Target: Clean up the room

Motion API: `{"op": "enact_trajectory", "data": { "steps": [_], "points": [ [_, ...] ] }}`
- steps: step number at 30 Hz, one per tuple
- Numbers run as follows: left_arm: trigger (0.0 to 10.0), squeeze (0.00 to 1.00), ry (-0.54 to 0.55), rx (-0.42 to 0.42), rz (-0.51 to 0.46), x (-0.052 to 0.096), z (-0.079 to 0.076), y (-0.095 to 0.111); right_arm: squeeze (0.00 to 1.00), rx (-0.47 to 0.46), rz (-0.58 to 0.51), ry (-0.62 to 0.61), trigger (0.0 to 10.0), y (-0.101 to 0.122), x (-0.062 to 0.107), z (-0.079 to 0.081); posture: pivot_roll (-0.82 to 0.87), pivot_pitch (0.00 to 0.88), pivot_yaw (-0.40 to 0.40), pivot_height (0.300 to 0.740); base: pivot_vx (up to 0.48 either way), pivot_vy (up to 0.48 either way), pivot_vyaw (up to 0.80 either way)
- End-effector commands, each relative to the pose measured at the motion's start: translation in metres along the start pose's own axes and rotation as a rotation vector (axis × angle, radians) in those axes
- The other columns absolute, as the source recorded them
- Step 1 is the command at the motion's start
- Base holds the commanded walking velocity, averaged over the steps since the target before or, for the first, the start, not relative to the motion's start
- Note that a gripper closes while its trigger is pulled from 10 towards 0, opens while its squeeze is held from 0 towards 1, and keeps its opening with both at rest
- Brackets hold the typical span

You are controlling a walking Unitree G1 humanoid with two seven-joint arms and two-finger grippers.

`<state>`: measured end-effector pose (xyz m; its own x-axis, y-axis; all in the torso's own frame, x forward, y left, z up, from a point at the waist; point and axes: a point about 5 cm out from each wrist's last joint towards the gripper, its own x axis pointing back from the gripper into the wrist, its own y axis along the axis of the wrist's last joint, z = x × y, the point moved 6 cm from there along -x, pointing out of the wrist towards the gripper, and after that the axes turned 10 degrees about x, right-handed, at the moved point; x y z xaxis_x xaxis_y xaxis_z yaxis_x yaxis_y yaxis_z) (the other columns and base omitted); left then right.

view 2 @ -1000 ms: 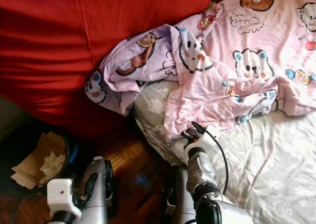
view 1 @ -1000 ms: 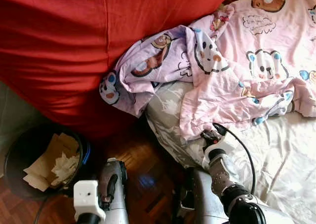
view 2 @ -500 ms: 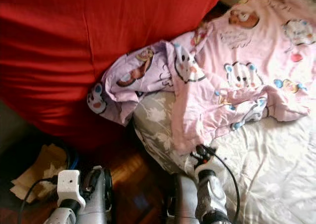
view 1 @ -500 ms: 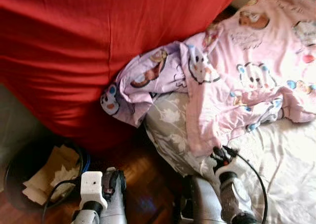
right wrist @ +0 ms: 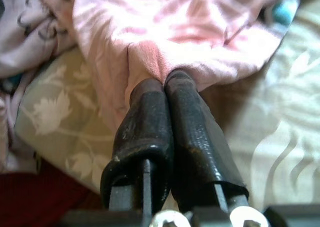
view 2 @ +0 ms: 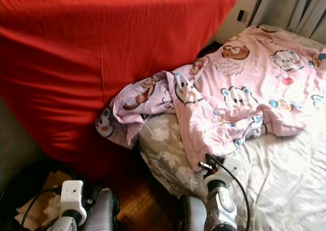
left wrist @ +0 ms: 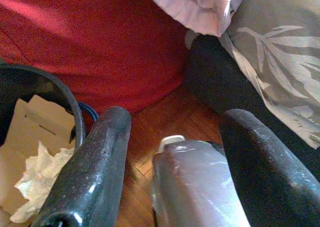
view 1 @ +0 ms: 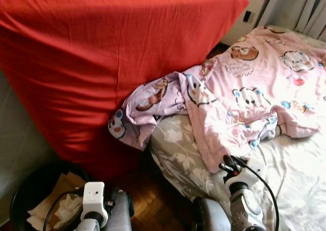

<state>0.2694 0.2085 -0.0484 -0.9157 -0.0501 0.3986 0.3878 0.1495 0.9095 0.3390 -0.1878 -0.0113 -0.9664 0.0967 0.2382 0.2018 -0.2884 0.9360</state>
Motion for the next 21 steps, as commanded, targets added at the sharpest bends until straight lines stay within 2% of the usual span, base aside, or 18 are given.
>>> {"op": "enact_trajectory", "data": {
  "steps": [1, 13, 21],
  "points": [
    [10.0, 0.0, 0.026, -0.008, 0.036, 0.001, 0.008, -0.009, 0.0, 0.014, -0.019, -0.002, 10.0, 0.006, -0.002, 0.0, 0.08, 0.061, -0.022, 0.639, 0.0, 0.0, 0.0],
    [10.0, 0.0, 0.08, 0.036, 0.104, 0.006, 0.023, -0.026, 0.0, 0.018, -0.03, -0.022, 10.0, 0.009, -0.002, -0.006, 0.07, 0.057, -0.018, 0.694, 0.0, 0.0, 0.0],
    [10.0, 0.0, 0.122, 0.049, 0.188, 0.018, 0.033, -0.055, 0.0, 0.029, -0.034, -0.028, 10.0, 0.01, -0.001, -0.007, 0.08, 0.057, -0.021, 0.739, 0.0, 0.0, 0.0]
  ]
}}
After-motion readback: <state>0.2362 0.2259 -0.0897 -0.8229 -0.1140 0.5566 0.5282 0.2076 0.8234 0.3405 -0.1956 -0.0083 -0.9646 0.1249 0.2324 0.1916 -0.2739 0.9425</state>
